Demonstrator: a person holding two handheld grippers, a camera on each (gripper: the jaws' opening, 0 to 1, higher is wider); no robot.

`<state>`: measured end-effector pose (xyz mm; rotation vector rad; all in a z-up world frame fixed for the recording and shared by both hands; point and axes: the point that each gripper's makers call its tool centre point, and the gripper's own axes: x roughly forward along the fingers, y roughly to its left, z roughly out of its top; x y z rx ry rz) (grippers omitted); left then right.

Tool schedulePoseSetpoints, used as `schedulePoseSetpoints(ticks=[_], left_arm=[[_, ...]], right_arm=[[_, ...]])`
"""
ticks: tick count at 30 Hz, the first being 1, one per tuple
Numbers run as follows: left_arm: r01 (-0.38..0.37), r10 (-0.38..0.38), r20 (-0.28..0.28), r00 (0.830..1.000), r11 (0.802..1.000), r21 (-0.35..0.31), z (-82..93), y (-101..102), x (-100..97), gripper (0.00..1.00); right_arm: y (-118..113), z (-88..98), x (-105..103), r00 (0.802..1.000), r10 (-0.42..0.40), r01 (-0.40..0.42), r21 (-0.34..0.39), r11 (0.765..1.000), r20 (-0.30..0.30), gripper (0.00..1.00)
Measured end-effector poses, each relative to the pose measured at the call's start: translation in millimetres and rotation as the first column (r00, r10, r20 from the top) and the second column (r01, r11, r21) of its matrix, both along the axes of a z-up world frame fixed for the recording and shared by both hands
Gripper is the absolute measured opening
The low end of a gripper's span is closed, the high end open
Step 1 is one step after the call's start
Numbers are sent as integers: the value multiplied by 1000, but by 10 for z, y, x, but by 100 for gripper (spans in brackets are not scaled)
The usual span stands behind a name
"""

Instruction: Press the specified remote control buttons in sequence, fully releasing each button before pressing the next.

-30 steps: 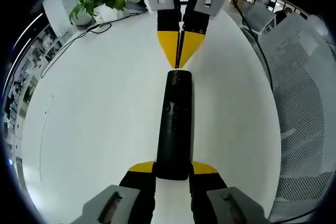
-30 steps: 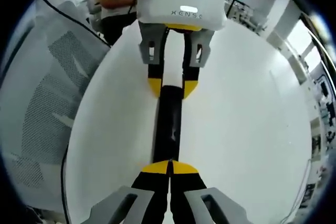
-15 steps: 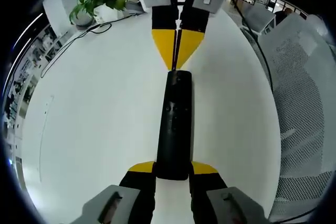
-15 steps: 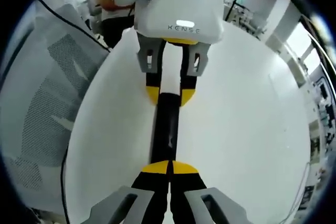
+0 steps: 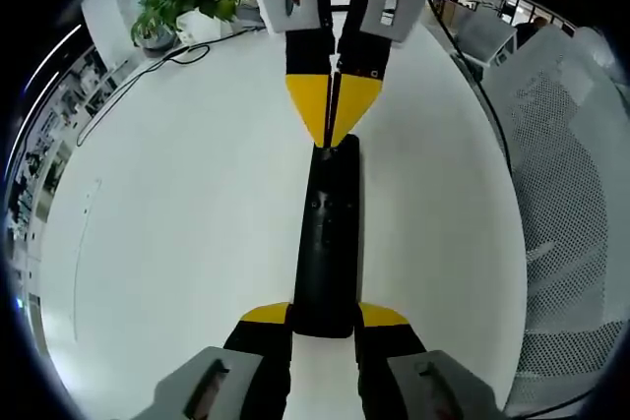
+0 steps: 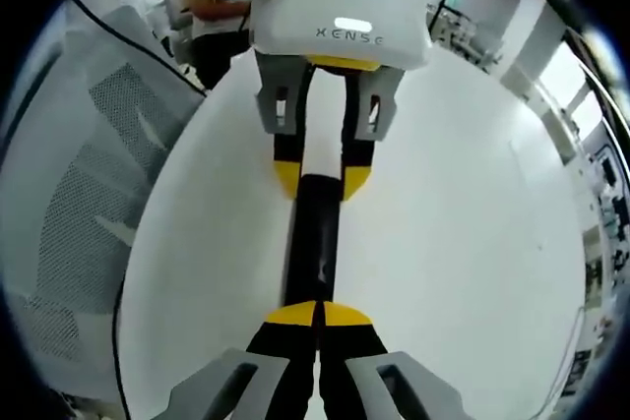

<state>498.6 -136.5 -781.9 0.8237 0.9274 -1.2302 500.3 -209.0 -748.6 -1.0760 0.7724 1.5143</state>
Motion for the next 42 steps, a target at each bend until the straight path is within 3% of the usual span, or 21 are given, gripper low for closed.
schedulePoseSetpoints(ticks=[42], left_arm=[[1, -1, 3, 1000, 1000, -3, 6, 2, 1, 23]], right_arm=[[21, -233, -10, 1000, 25, -26, -27, 999, -19, 0]])
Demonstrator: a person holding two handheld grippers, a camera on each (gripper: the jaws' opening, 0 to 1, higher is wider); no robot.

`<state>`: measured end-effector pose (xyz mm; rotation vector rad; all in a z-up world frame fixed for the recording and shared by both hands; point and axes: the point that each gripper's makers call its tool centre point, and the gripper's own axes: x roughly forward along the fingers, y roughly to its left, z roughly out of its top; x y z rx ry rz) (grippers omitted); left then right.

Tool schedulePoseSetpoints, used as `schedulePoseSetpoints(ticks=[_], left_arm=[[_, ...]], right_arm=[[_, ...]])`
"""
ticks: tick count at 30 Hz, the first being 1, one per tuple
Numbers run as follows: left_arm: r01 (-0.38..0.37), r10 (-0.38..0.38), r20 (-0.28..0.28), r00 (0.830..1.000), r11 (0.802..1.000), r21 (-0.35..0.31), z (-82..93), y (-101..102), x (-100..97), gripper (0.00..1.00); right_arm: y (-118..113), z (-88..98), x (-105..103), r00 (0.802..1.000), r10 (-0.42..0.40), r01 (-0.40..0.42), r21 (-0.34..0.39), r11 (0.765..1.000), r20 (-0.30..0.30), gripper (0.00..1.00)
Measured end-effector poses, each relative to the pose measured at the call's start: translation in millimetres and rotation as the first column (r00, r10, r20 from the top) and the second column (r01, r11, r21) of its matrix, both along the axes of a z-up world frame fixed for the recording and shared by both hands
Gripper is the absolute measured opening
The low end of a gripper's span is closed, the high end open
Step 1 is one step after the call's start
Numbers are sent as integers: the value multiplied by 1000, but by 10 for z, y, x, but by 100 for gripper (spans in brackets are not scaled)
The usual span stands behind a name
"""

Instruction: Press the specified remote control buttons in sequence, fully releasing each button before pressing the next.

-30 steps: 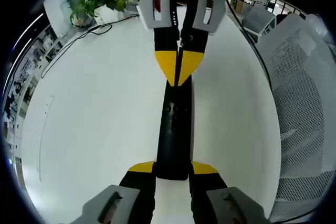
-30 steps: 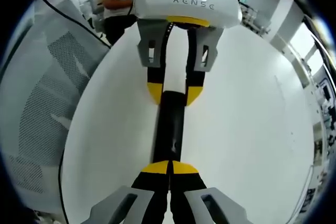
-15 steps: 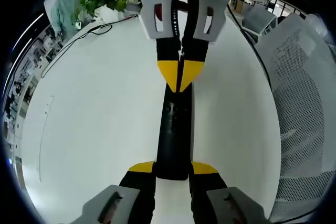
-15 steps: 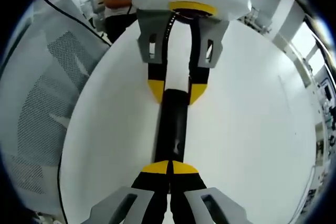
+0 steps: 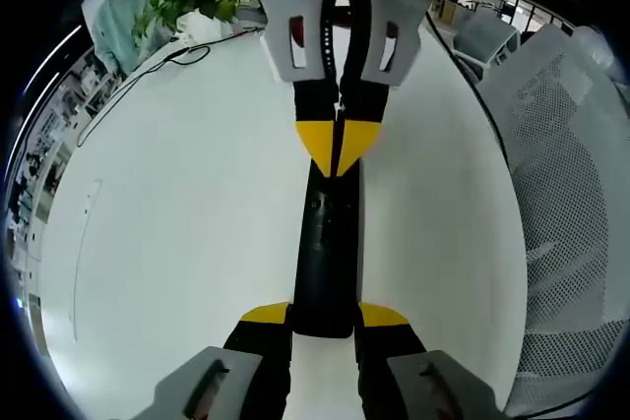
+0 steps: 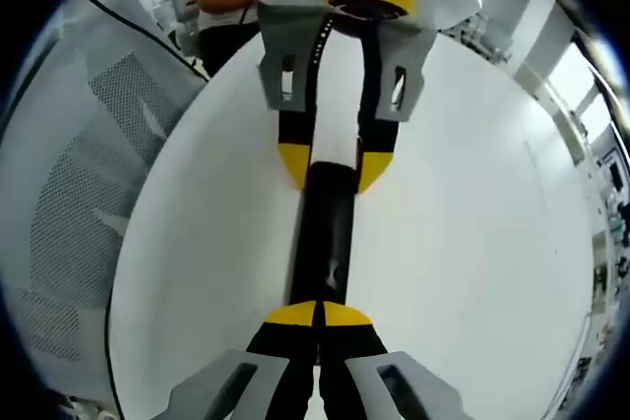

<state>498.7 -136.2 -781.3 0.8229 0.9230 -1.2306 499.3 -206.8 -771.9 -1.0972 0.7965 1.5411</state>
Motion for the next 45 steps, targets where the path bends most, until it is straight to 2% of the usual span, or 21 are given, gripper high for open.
schedulePoseSetpoints(ticks=[11, 17, 23, 45], left_arm=[[0, 0, -2, 1000, 1000, -3, 5, -1, -9, 23], [-1, 1, -3, 1000, 1000, -5, 5, 0, -9, 23], [-1, 1, -4, 1000, 1000, -6, 6, 4, -7, 23], [-5, 5, -3, 1000, 1000, -4, 4, 3, 4, 23]], right_arm=[[14, -2, -10, 1000, -8, 8, -6, 1000, -10, 0], [28, -3, -17, 1000, -17, 17, -33, 999, -16, 0], [24, 3, -21, 999, -36, 35, -21, 999, -36, 0], [14, 3, -11, 998, -47, 46, -16, 999, -39, 0]])
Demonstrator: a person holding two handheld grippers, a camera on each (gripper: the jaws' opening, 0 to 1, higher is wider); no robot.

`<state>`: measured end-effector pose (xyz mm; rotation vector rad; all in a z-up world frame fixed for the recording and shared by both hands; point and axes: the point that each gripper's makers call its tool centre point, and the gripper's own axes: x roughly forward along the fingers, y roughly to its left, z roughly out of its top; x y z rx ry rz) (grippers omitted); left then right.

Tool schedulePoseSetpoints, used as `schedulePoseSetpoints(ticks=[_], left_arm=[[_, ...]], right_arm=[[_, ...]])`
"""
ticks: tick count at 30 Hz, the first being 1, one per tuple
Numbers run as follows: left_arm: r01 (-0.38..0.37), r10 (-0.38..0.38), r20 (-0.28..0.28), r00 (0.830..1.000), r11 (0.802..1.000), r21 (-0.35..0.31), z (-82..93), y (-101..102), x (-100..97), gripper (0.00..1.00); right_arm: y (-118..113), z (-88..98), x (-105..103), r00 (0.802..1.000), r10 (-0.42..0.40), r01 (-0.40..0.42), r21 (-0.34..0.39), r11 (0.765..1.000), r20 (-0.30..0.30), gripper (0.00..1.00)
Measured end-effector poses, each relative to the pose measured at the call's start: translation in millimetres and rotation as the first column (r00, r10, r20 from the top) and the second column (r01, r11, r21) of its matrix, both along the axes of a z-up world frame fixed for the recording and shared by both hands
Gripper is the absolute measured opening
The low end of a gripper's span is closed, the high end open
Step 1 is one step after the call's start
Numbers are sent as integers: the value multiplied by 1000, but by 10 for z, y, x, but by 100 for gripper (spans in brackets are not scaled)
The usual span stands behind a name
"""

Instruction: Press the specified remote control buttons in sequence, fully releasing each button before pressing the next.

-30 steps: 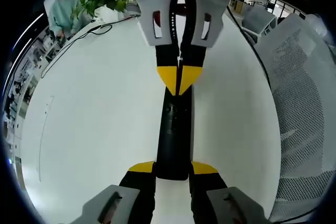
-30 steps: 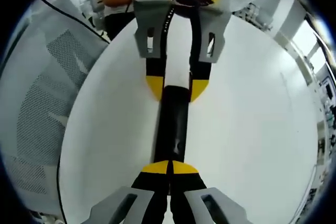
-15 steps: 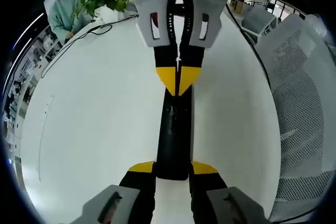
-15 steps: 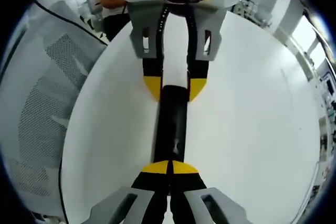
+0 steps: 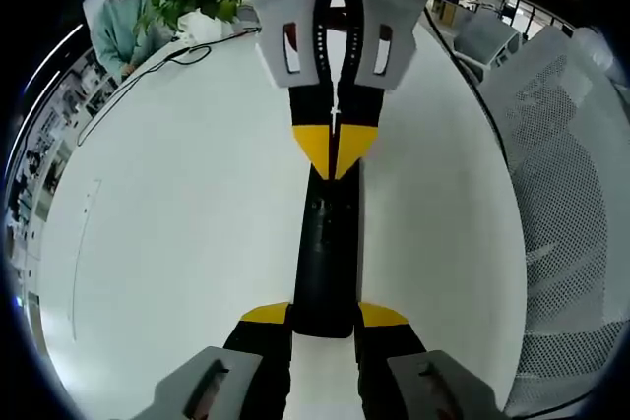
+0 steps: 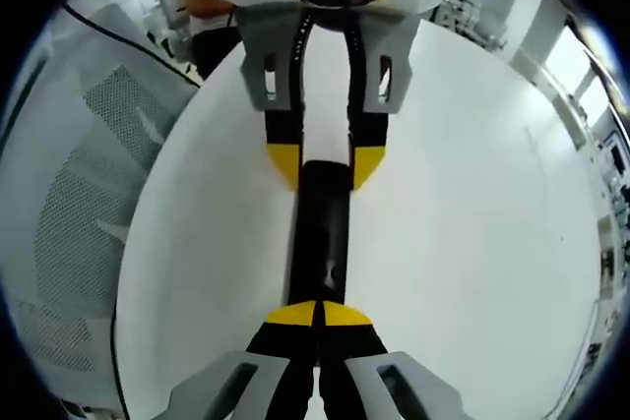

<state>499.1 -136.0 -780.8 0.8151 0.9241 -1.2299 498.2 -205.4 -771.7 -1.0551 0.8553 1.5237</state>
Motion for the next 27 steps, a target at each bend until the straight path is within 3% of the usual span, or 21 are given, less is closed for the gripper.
schedulePoseSetpoints(ticks=[14, 27], left_arm=[[-2, 2, 5, 1000, 1000, 5, 1, -5, -8, 23], [2, -2, 5, 1000, 1000, 7, 2, -5, -16, 23]], right_arm=[[-11, 10, 17, 1000, 8, -8, 31, 999, 21, 0], [16, 172, 4, 999, 19, -21, 40, 999, 40, 0]])
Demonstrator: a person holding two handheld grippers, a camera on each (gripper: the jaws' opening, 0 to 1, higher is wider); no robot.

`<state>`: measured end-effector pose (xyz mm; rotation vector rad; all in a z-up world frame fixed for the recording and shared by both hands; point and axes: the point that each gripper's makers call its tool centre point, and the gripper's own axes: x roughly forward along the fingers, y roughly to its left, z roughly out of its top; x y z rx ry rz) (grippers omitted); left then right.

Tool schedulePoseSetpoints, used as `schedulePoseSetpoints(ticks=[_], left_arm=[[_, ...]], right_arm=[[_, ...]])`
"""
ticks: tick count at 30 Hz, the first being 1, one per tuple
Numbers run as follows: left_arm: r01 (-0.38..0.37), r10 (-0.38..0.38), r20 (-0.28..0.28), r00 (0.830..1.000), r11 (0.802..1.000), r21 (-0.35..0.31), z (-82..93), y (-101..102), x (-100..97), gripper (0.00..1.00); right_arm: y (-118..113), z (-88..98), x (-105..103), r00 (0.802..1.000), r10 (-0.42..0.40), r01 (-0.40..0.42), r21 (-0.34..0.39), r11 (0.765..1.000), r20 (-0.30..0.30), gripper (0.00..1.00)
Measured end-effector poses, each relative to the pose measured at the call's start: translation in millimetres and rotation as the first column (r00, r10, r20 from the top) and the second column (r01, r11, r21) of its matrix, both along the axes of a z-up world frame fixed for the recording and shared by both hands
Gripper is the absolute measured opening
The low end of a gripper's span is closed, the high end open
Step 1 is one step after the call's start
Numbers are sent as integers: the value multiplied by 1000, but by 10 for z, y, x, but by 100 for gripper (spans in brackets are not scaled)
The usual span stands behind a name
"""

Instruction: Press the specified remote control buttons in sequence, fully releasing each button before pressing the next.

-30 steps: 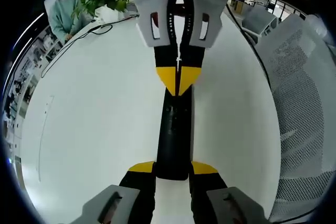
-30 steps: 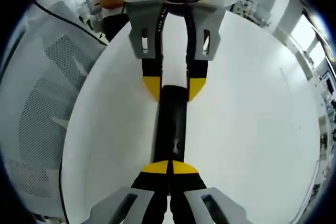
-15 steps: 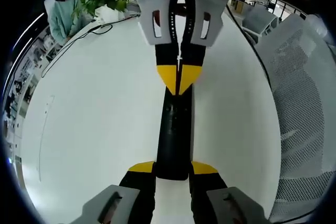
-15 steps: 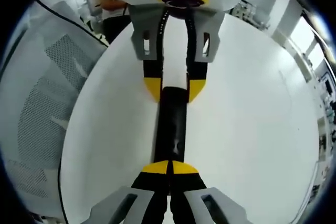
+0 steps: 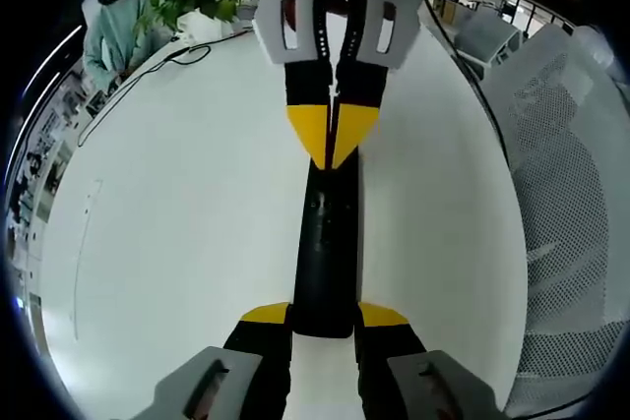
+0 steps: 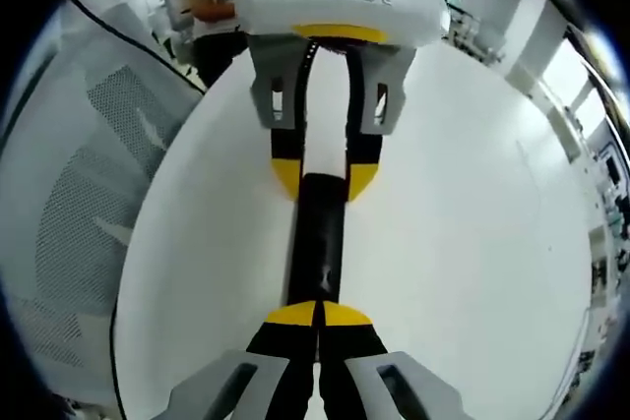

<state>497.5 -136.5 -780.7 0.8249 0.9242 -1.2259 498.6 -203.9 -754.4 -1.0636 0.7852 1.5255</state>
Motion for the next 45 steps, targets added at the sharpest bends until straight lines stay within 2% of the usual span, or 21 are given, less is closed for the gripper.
schedulePoseSetpoints(ticks=[24, 34, 45], left_arm=[[4, -4, 0, 1000, 1000, 0, -4, -2, 1, 23], [3, -3, 0, 1000, 1000, -2, -4, -3, 7, 23], [0, 0, 0, 1000, 1000, -10, -4, -8, 7, 23]], right_arm=[[40, 298, 26, 1000, 5, -6, 34, 999, 30, 0], [64, 268, 81, 999, 6, -8, 41, 999, 33, 0], [124, 183, 145, 1000, -10, 9, 52, 999, 11, 0]])
